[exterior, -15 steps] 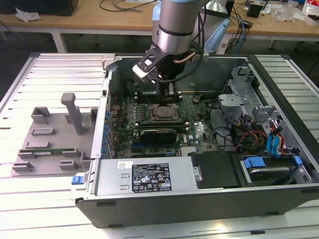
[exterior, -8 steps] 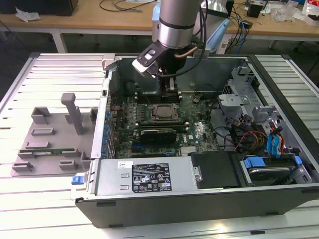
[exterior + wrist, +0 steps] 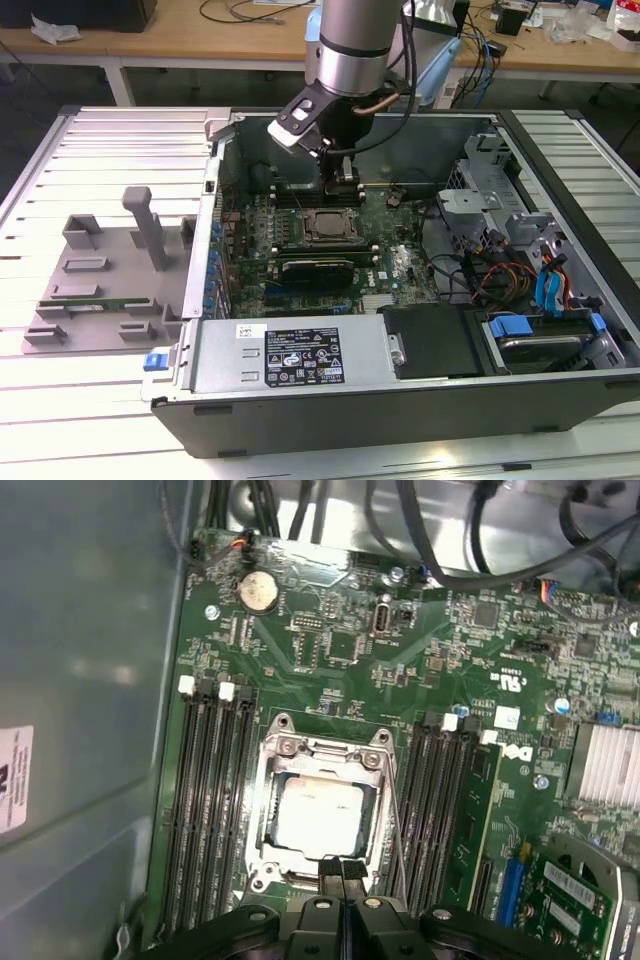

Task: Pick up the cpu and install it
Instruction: 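Install the first cpu locking lever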

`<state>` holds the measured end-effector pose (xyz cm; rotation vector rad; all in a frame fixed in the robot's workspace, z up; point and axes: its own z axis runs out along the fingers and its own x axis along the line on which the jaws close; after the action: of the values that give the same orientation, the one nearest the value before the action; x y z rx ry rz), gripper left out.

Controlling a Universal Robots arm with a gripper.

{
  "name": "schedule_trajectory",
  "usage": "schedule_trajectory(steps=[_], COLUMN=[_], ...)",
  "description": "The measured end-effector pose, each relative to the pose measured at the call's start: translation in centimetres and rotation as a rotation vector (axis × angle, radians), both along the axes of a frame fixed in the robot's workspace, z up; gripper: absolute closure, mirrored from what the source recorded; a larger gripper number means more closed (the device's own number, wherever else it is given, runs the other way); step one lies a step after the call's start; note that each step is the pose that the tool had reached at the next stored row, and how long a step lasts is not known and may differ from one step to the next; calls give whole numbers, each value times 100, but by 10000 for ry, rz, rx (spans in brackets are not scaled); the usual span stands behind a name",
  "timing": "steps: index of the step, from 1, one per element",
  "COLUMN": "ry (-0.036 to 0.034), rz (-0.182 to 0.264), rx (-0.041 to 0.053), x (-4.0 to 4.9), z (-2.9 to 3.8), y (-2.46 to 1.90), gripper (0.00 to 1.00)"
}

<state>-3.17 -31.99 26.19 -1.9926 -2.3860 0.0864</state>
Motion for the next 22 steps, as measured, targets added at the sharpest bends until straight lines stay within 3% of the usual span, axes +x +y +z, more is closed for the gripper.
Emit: schedule_trajectory(steps=[4,12,15,22], ry=[0,0,0,-1], rz=[1466,2437,3064,4040], rx=[0,0,0,0], x=[0,0,0,0], z=[0,0,0,0], y=[0,0,0,0], gripper=[89,89,89,89])
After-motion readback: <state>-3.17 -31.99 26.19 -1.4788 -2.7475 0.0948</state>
